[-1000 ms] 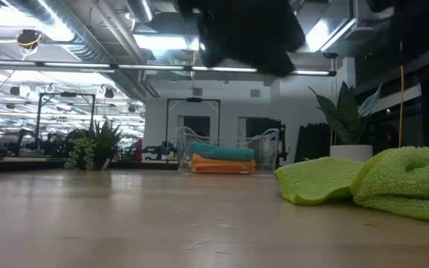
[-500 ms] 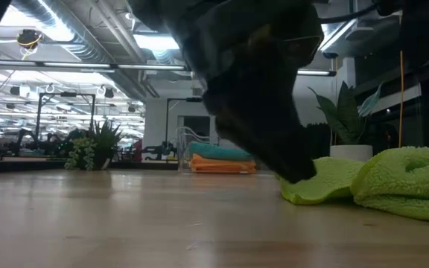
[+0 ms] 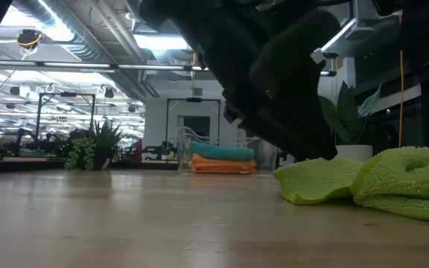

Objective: Fold microfiber towels
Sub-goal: Fold the green towel

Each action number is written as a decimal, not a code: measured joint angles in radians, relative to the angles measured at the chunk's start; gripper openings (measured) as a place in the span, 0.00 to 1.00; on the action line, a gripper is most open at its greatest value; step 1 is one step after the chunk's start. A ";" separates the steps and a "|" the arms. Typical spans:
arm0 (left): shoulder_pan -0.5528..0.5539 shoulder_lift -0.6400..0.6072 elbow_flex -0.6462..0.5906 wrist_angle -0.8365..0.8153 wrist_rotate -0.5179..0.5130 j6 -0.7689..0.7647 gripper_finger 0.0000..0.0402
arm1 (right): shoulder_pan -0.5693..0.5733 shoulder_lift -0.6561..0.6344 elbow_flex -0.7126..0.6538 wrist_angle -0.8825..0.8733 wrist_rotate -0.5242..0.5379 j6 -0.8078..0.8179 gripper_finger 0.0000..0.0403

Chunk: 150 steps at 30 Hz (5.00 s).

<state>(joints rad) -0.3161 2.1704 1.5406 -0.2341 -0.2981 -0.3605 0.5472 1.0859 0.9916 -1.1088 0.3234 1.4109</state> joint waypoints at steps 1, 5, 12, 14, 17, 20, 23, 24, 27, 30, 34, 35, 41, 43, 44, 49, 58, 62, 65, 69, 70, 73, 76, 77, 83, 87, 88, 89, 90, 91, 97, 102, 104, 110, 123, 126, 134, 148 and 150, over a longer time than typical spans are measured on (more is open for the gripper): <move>0.002 0.000 0.000 -0.001 0.005 -0.034 0.60 | 0.000 0.000 0.000 0.000 0.000 0.000 0.56; 0.013 0.000 0.000 0.001 0.200 -0.118 0.64 | 0.000 0.000 0.000 0.000 0.000 -0.002 0.56; 0.007 0.000 0.000 0.006 0.232 -0.129 0.63 | 0.000 0.000 0.000 0.000 -0.001 -0.003 0.56; 0.008 0.000 0.000 0.019 0.195 -0.147 0.63 | 0.000 0.000 0.000 0.000 -0.001 -0.004 0.56; 0.010 -0.001 0.000 0.004 0.181 -0.187 0.63 | 0.000 0.000 0.000 0.000 -0.001 -0.004 0.56; 0.011 -0.001 0.000 0.001 0.186 -0.188 0.63 | 0.000 0.000 0.000 0.000 -0.002 -0.005 0.56; 0.011 -0.002 0.000 0.023 0.179 -0.188 0.63 | 0.000 0.000 0.000 0.000 -0.002 -0.005 0.56; 0.011 -0.002 0.000 0.029 0.179 -0.188 0.63 | 0.000 0.000 0.000 0.000 -0.002 -0.005 0.56; 0.011 -0.002 0.000 0.029 0.173 -0.211 0.63 | 0.000 0.000 0.000 0.000 -0.002 -0.005 0.56; 0.011 -0.002 0.000 0.018 0.134 -0.280 0.63 | 0.000 0.000 0.000 -0.001 -0.002 -0.005 0.56; 0.011 -0.002 0.000 -0.026 0.181 -0.251 0.63 | 0.000 0.000 0.000 -0.001 -0.002 -0.005 0.56; 0.009 -0.002 0.000 -0.029 0.190 -0.250 0.63 | 0.000 0.000 0.000 -0.001 -0.002 -0.005 0.56; -0.007 -0.002 0.000 -0.035 0.122 -0.229 0.63 | 0.000 0.000 0.000 -0.002 -0.002 -0.005 0.56; -0.004 0.003 0.000 -0.058 0.102 -0.175 0.63 | 0.000 0.000 0.000 -0.002 -0.002 -0.005 0.56; -0.003 0.011 0.001 -0.059 0.101 -0.150 0.63 | 0.000 0.000 0.000 -0.002 -0.002 -0.005 0.56; -0.003 0.040 0.001 -0.058 0.126 -0.040 0.63 | 0.000 0.000 0.000 -0.002 -0.002 -0.005 0.56; -0.004 0.022 0.000 -0.064 0.153 0.005 0.63 | 0.000 0.000 0.000 -0.003 -0.003 -0.005 0.56; -0.007 -0.008 0.001 -0.054 0.147 0.011 0.63 | 0.000 0.000 0.000 -0.004 -0.004 -0.005 0.56; -0.025 -0.010 0.000 -0.039 0.155 0.031 0.63 | 0.000 0.000 0.000 -0.004 -0.004 -0.005 0.56; -0.057 0.006 0.001 -0.030 0.162 0.033 0.63 | 0.000 0.000 0.000 -0.006 -0.004 -0.006 0.56; -0.062 0.017 0.001 -0.035 0.152 0.033 0.63 | 0.000 0.000 0.000 -0.007 -0.003 -0.006 0.56; -0.058 0.048 -0.001 -0.025 0.130 0.033 0.63 | 0.000 0.000 0.000 -0.008 -0.003 -0.005 0.56; -0.051 0.069 0.004 -0.012 0.085 0.035 0.63 | 0.000 0.000 0.000 -0.008 -0.003 -0.005 0.56; -0.049 0.075 0.004 -0.011 0.080 0.036 0.63 | 0.000 0.000 0.000 -0.008 -0.003 -0.005 0.56; -0.043 0.085 0.006 -0.022 0.083 0.049 0.56 | 0.000 0.000 0.000 -0.001 -0.004 -0.005 0.56; -0.045 0.086 0.006 -0.029 0.076 0.055 0.37 | 0.000 0.000 0.000 0.000 -0.005 -0.005 0.56; -0.045 0.086 0.006 -0.032 0.074 0.055 0.31 | 0.000 0.000 0.000 0.000 -0.005 -0.005 0.56; -0.045 0.086 0.006 -0.035 0.068 0.055 0.24 | 0.000 0.000 0.000 0.000 -0.005 -0.005 0.56; -0.045 0.087 0.005 -0.037 0.059 0.054 0.18 | 0.000 0.000 0.000 0.000 -0.005 -0.005 0.56; -0.045 0.087 0.005 -0.038 0.052 0.054 0.12 | 0.000 0.000 0.000 0.001 -0.005 -0.005 0.56; -0.045 0.082 0.003 -0.043 0.054 0.050 0.01 | 0.000 0.000 0.000 0.001 -0.004 -0.005 0.56; -0.051 -0.011 -0.010 -0.171 0.058 0.049 0.00 | 0.000 0.000 0.000 0.000 -0.004 -0.005 0.56; -0.052 -0.081 -0.009 -0.228 0.030 0.050 0.00 | 0.000 0.000 0.000 0.001 -0.003 -0.005 0.56; -0.049 -0.206 -0.006 -0.366 -0.011 0.052 0.00 | 0.000 0.006 0.000 0.071 0.022 -0.046 0.56; -0.050 -0.292 -0.001 -0.529 -0.051 -0.046 0.00 | 0.000 0.301 0.000 0.718 0.008 -0.643 0.56; -0.051 -0.292 -0.002 -0.556 -0.059 -0.082 0.00 | 0.000 0.394 0.000 0.820 0.013 -0.689 0.56; -0.059 -0.355 0.000 -0.665 -0.097 -0.126 0.00 | 0.000 0.573 0.040 0.850 0.048 -0.734 0.56; -0.070 -0.451 0.000 -0.778 -0.155 -0.213 0.00 | 0.001 0.629 0.049 0.661 0.049 -0.762 0.56; -0.070 -0.451 0.000 -0.778 -0.155 -0.215 0.00 | 0.001 0.641 0.049 0.660 0.052 -0.758 0.56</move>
<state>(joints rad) -0.3862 1.7191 1.5402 -1.0123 -0.4534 -0.5753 0.5485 1.7267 1.0405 -0.4488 0.3749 0.6525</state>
